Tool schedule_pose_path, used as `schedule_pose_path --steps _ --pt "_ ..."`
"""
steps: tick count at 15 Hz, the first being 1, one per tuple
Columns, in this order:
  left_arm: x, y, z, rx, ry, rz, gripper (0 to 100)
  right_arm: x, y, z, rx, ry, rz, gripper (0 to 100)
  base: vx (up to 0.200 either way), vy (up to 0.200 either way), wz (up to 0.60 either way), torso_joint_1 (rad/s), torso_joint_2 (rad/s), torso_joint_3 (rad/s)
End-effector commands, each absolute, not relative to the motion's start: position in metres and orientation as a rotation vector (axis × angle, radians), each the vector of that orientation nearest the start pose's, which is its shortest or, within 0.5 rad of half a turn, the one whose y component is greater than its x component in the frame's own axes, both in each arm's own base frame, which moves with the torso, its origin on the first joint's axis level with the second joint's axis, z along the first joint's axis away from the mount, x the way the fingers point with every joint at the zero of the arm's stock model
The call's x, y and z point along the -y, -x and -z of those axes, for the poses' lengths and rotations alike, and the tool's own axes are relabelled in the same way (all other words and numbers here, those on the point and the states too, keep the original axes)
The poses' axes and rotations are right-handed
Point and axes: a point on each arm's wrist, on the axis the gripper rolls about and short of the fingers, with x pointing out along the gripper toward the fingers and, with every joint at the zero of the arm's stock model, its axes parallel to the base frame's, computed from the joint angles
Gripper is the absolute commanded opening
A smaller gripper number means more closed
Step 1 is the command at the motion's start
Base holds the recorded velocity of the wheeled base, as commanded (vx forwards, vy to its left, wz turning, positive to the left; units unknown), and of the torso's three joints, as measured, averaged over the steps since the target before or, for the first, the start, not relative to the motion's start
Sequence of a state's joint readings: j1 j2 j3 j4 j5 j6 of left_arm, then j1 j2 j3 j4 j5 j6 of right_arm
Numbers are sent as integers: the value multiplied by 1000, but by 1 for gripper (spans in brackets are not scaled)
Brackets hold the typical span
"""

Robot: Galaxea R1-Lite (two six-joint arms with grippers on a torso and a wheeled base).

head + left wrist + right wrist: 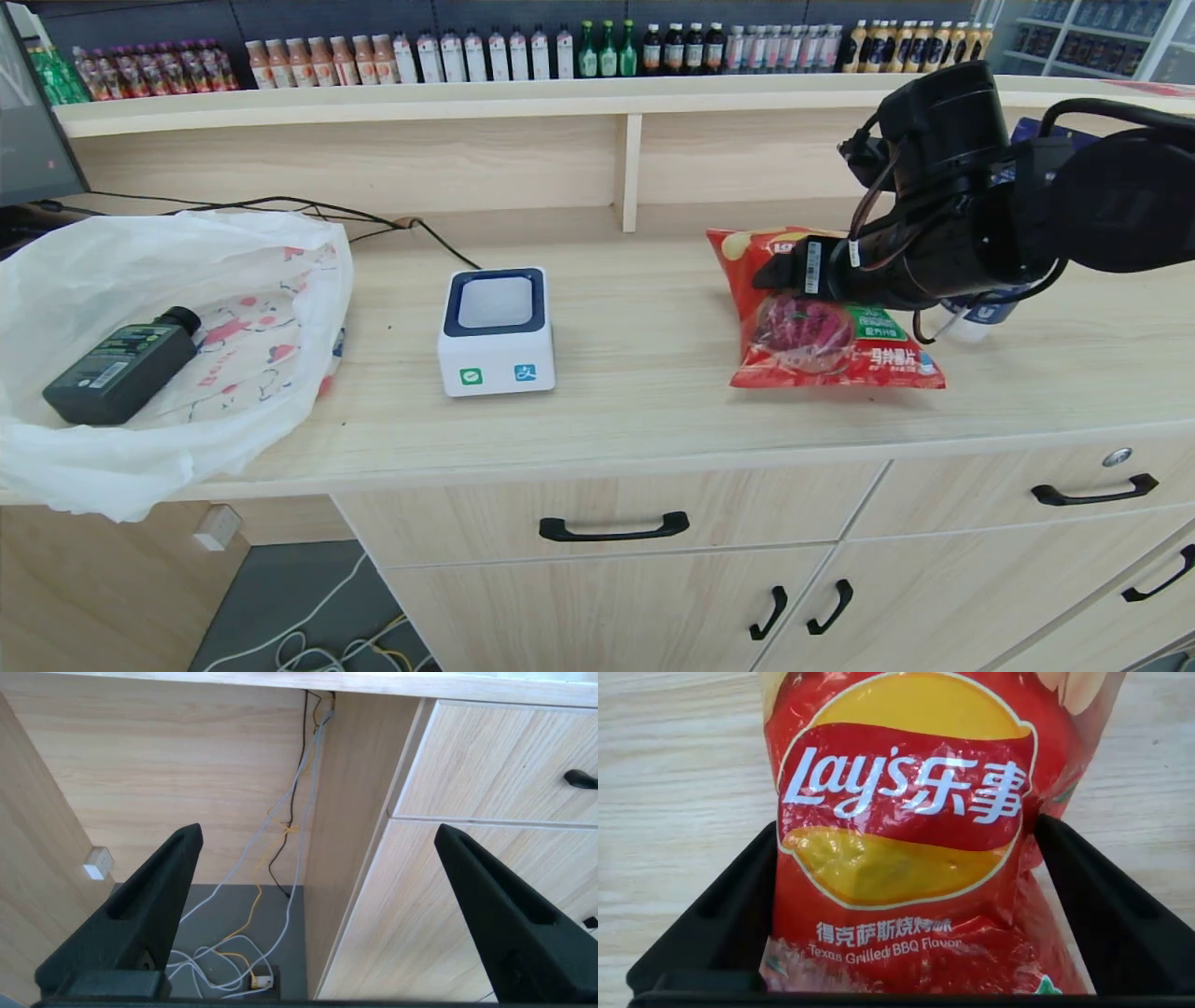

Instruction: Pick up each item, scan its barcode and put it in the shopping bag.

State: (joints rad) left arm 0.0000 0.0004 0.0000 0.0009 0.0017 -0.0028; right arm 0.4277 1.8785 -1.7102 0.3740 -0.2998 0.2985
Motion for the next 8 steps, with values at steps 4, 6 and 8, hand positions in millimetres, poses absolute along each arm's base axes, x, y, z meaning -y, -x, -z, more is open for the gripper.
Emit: schedule_pose_path --steps 4,6,8 --pt "0 23 -75 -2 3 -2 100 -156 -338 -270 -531 -95 -63 100 0 0 0 0 0 0" --pt "0 23 -75 0 3 0 100 -156 -338 -269 -534 -93 -64 100 0 0 0 0 0 0" --pt "0 23 -75 0 3 -2 100 -157 -339 -269 -532 -92 -65 100 0 0 0 0 0 0"
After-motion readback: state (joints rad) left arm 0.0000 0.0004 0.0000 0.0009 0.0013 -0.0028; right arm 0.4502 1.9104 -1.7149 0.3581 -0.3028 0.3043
